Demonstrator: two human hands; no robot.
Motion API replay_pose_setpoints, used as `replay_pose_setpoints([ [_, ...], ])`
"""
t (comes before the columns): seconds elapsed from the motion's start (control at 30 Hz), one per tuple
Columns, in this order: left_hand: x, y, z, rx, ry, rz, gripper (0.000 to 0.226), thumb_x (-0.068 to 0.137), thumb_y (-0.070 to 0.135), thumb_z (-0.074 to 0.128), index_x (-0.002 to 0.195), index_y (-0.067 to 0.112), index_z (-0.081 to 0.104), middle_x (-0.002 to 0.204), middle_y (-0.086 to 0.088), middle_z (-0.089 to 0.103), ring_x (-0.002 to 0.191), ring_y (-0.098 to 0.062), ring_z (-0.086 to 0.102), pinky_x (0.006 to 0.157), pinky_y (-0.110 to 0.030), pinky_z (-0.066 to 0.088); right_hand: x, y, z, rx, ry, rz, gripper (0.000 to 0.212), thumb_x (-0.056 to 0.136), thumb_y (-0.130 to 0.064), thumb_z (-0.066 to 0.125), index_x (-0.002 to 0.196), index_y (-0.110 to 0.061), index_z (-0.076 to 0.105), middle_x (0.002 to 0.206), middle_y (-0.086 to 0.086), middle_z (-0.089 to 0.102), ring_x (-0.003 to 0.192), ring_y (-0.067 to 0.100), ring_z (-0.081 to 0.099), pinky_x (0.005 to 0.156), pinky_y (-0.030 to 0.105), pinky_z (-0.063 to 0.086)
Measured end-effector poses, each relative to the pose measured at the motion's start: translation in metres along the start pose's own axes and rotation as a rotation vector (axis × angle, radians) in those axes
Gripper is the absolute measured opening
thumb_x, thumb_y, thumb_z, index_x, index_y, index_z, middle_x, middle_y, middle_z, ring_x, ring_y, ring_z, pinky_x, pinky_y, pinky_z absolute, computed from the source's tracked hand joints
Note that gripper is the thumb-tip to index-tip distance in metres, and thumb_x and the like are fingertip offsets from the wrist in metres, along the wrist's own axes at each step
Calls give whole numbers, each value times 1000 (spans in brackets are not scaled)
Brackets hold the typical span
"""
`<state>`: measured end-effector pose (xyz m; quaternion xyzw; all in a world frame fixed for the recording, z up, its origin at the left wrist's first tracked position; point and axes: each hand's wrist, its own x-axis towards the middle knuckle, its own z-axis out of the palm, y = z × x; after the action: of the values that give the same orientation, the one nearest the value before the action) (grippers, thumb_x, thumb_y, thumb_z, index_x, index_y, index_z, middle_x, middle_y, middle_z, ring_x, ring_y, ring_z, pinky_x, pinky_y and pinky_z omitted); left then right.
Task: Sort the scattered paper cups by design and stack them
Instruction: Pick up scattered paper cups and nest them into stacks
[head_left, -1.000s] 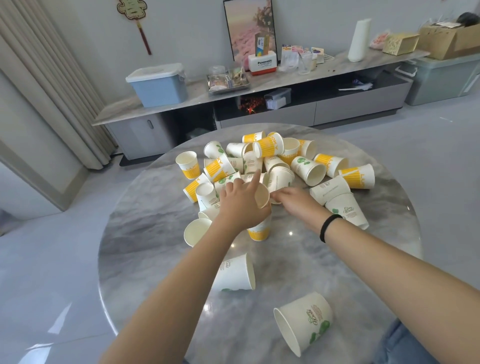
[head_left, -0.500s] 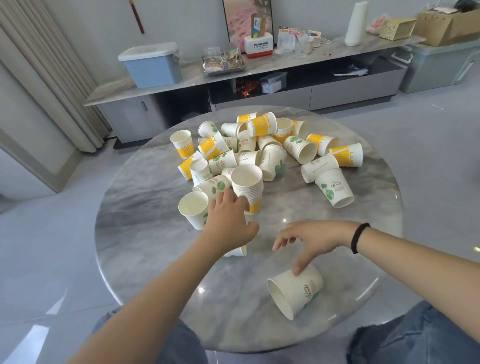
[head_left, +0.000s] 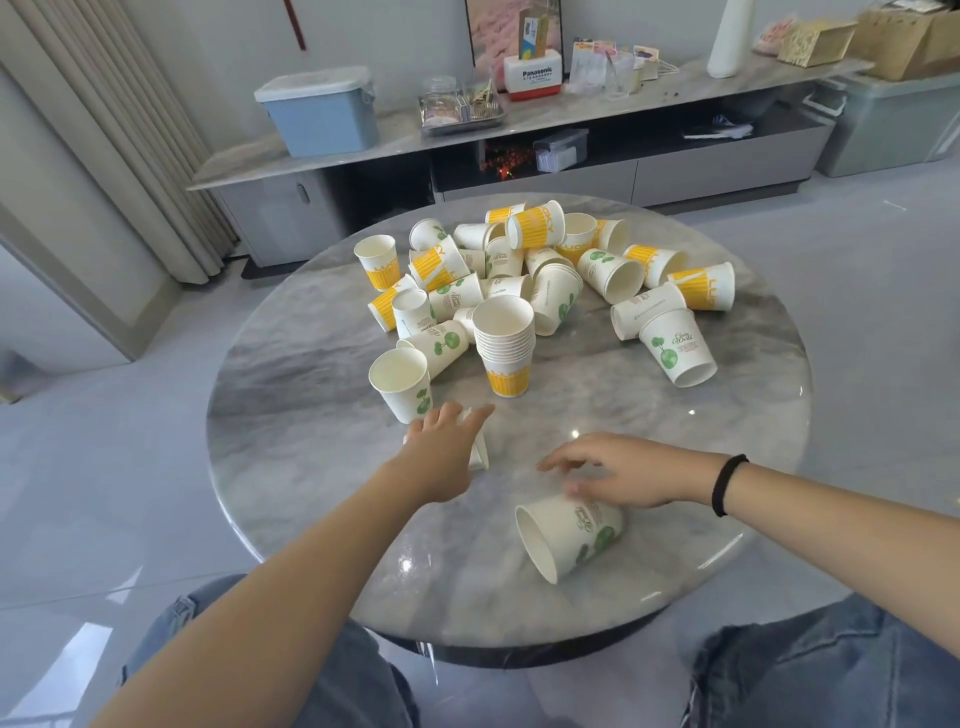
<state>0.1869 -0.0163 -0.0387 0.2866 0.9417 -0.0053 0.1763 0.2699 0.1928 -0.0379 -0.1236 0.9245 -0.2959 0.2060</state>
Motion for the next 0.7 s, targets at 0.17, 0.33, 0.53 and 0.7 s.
replay_pose_setpoints([
  [0.17, 0, -4, 3, 28, 34, -3, 74, 86, 19, 56, 148, 28, 15, 143, -10, 32, 133, -32, 35, 110, -41, 27, -9, 6, 8, -192, -51, -61, 85, 66, -76, 52, 138, -34, 37, 141, -14, 41, 128, 6, 31, 113, 28, 23],
  [0.33, -3, 0, -5, -86, 12, 14, 68, 87, 25, 59, 145, 26, 25, 138, -9, 35, 124, -29, 45, 99, -36, 40, -2, 6, 18, -183, -24, -28, 70, 75, -40, 72, 136, -30, 40, 130, -3, 52, 120, 16, 43, 105, 32, 33],
  [0.53, -2, -5, -30, -610, 200, -150, 57, 80, 29, 70, 132, 20, 46, 119, -3, 49, 107, -19, 52, 90, -32, 43, 1, 7, 13, 48, 89, 138, 60, 74, -37, 74, 123, -22, 43, 111, -7, 56, 96, 10, 55, 73, 15, 42],
  [0.7, -1, -3, -37, -1210, 244, -269, 51, 67, 36, 74, 111, 13, 63, 109, -9, 70, 98, -24, 69, 91, -46, 55, 8, -1, 9, 265, 202, 213, 55, 72, -45, 73, 116, -23, 47, 106, -6, 59, 92, 11, 57, 75, 19, 43],
])
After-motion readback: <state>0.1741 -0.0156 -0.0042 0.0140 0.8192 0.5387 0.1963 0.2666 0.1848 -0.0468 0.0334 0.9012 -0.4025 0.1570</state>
